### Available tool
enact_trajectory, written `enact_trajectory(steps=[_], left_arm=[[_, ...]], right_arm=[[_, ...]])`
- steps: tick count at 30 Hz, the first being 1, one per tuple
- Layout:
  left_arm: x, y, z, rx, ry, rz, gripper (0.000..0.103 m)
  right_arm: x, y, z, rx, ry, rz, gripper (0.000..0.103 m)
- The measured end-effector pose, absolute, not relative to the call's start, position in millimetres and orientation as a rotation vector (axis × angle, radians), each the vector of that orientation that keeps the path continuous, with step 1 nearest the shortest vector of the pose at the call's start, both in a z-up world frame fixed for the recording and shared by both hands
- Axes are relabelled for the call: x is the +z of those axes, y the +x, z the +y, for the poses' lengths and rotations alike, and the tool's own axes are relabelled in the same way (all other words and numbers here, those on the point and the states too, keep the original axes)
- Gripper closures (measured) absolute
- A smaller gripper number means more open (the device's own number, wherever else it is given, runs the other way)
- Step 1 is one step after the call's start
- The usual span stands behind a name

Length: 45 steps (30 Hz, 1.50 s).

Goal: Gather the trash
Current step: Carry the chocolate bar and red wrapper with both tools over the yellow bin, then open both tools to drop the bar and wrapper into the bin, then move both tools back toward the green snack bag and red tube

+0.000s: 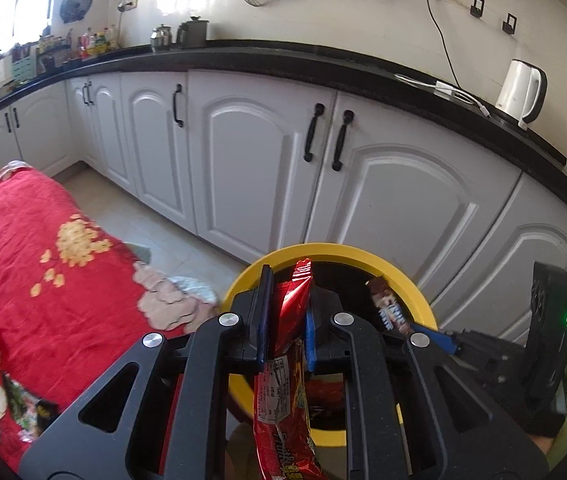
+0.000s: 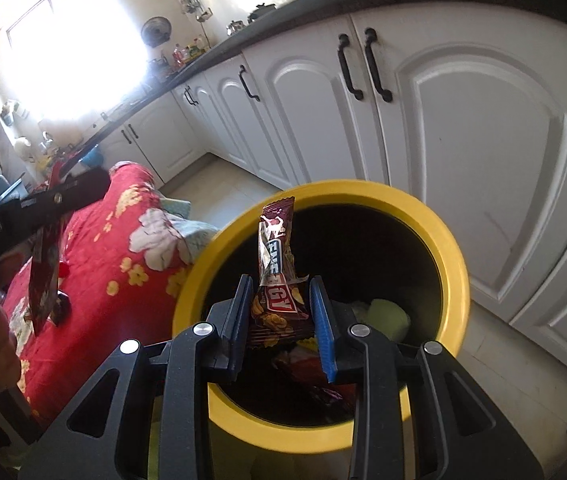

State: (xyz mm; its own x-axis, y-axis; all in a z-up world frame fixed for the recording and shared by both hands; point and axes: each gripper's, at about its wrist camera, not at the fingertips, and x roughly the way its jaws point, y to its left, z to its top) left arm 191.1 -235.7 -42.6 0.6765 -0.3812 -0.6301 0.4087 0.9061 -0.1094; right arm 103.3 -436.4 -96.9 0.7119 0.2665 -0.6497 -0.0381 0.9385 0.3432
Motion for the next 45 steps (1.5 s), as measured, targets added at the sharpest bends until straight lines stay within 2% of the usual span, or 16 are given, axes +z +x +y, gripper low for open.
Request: enact_trajectory(steps=[16,17,18,20,23,25,27,30,36,45], left_arm=[[-61.1,215.7,-271.4,-0.492,0.040,0.765,0.092],[-62.0,217.3,-270.6,-0.488,0.030,0.765,0.081],[-63.2,219.4,-269.3,-0.484,0.017,0.770,0.062],[-65.4,221.6,-265.2,-0.473,-0.006,0.778,0.041],[-65.9,222.0,-257.5,-0.458,-0.027,0.779,0.040],[-65.0,221.9,-250.0,-0.436,-0.041,0.780,0.032],[-62.0,220.9,-241.2,-0.418,-0.062,0.770,0.018],[-56.5,217.1,-233.2,-0.403,-0.063,0.752,0.011],[-43.3,207.3,-216.5,-0.369,-0.059,0.721,0.011],[-28.6,193.2,-184.8,-0.296,-0.051,0.675,0.011]], right_arm=[[-121.1,100.0,-450.9,0.138,0.360,0.816,0.072],[-121.7,100.4,-451.6,0.135,0.362,0.819,0.070],[-122.2,100.6,-452.6,0.129,0.364,0.820,0.063],[-122.7,100.4,-454.3,0.116,0.371,0.819,0.052],[-122.7,99.4,-456.0,0.106,0.376,0.817,0.052],[-122.0,98.2,-456.5,0.102,0.383,0.814,0.049],[-120.0,97.7,-456.4,0.101,0.385,0.807,0.047],[-115.1,98.2,-453.5,0.107,0.381,0.792,0.044],[-97.9,95.7,-442.5,0.129,0.349,0.743,0.034],[-75.6,93.7,-416.6,0.184,0.297,0.702,0.029]])
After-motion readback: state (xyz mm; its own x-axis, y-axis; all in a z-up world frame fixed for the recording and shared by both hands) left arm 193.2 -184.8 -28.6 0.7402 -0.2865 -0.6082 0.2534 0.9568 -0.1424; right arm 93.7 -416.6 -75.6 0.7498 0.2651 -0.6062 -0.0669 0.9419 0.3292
